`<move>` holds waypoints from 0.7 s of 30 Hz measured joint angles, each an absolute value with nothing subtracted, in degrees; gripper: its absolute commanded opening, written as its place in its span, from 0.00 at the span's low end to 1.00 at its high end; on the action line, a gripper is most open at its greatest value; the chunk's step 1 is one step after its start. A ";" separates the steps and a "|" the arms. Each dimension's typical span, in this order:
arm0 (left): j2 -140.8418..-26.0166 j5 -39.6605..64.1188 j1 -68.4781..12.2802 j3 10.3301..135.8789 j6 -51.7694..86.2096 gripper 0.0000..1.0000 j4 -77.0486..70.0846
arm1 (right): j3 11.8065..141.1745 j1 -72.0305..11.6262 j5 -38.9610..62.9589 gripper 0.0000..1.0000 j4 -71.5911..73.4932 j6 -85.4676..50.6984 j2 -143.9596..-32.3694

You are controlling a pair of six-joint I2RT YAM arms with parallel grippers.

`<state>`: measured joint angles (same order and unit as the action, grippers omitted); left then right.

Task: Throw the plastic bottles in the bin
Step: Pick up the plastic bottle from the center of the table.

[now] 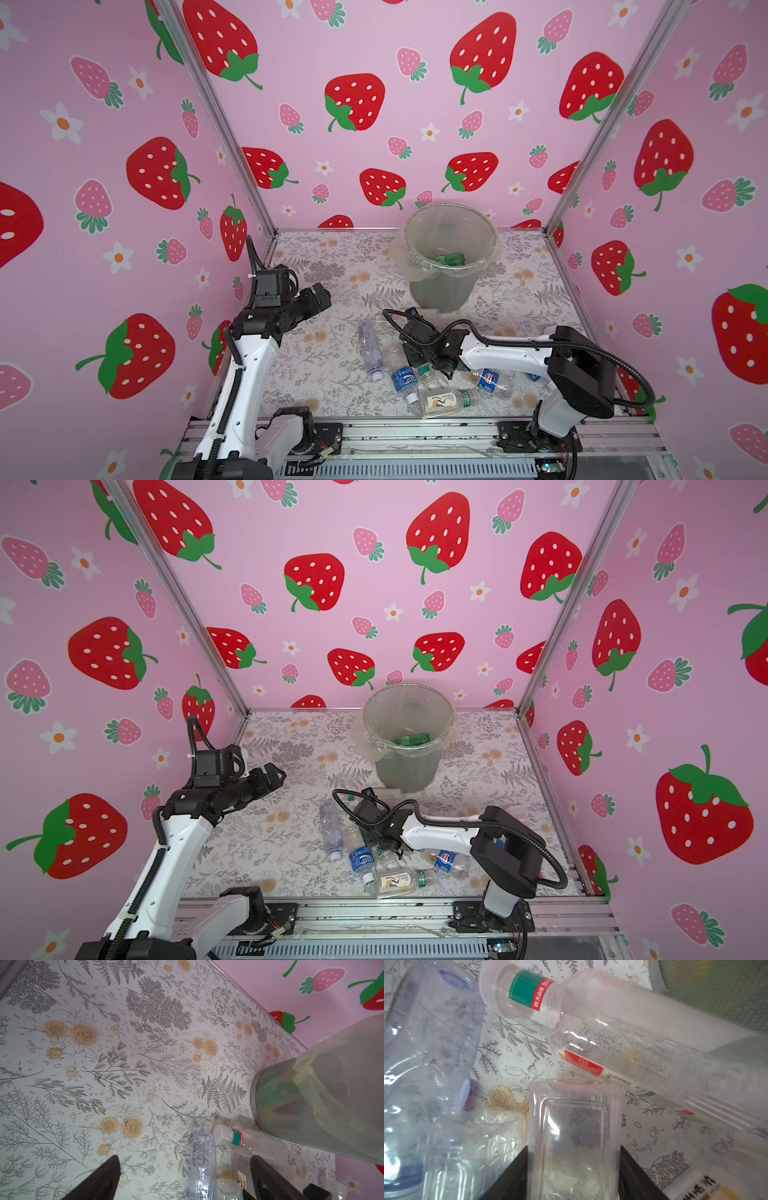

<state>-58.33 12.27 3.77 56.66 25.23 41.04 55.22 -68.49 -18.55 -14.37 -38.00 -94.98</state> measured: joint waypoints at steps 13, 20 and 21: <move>-58.30 12.14 3.88 56.66 25.21 0.99 41.06 | 54.17 -68.49 -21.08 0.61 -13.08 -37.39 -84.14; -58.22 12.08 3.92 56.66 25.23 0.99 41.06 | 51.99 -68.58 -23.16 0.61 -12.88 -37.39 -76.84; -58.24 12.08 3.92 56.66 25.23 0.99 41.06 | 51.72 -68.58 -23.42 0.61 -12.84 -37.30 -75.81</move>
<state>-58.24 12.08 3.92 56.66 25.23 41.06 51.72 -68.58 -23.42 -12.84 -37.30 -75.81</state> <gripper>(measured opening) 0.990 0.610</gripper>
